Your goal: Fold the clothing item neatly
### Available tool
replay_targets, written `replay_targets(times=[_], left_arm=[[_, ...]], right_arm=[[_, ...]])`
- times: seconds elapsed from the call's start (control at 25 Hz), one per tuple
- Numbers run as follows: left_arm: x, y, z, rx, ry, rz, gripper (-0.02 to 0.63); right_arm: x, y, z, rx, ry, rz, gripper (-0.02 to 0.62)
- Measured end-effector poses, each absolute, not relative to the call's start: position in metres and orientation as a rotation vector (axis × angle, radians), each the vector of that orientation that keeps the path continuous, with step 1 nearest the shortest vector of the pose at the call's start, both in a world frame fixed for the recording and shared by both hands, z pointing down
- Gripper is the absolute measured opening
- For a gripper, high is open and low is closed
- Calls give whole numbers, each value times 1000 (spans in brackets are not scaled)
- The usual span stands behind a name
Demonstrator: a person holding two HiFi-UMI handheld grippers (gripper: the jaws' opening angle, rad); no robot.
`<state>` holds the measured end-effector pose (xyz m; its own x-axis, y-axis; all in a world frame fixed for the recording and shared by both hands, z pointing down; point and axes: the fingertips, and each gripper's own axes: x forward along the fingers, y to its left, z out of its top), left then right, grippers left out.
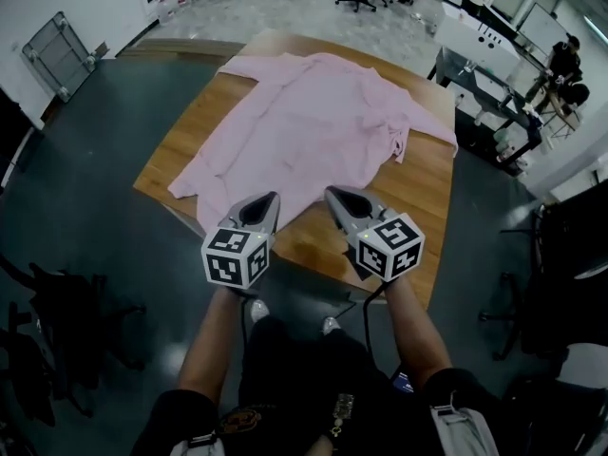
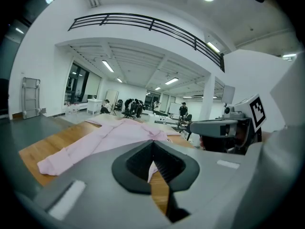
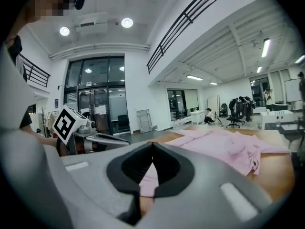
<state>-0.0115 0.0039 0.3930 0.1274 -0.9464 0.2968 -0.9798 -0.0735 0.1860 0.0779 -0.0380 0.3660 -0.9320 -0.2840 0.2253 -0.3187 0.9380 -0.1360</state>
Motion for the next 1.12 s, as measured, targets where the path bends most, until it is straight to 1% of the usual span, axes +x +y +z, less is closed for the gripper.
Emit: replay_targets(times=[0.16, 0.36, 0.64, 0.84, 1.0, 1.04, 1.12], left_arm=[[-41, 2, 407, 2133, -1759, 171, 6], [-62, 0, 429, 2182, -1628, 202, 6], [-53, -23, 438, 2253, -1485, 224, 6], [-53, -49, 445, 2257, -1469, 255, 6], [-60, -74, 456, 2235, -1488, 322, 6], [-62, -79, 459, 2227, -1491, 344, 6], [-64, -89, 466, 2210, -1487, 379, 6]], right_arm=[[47, -39, 374, 584, -2839, 270, 3], [30, -36, 390, 720, -2759, 293, 3], [39, -53, 402, 856, -2639, 320, 3], [37, -85, 417, 872, -2582, 302, 3], [21, -118, 439, 808, -2556, 294, 7], [15, -127, 447, 779, -2550, 300, 30], [5, -144, 465, 722, -2525, 312, 44]])
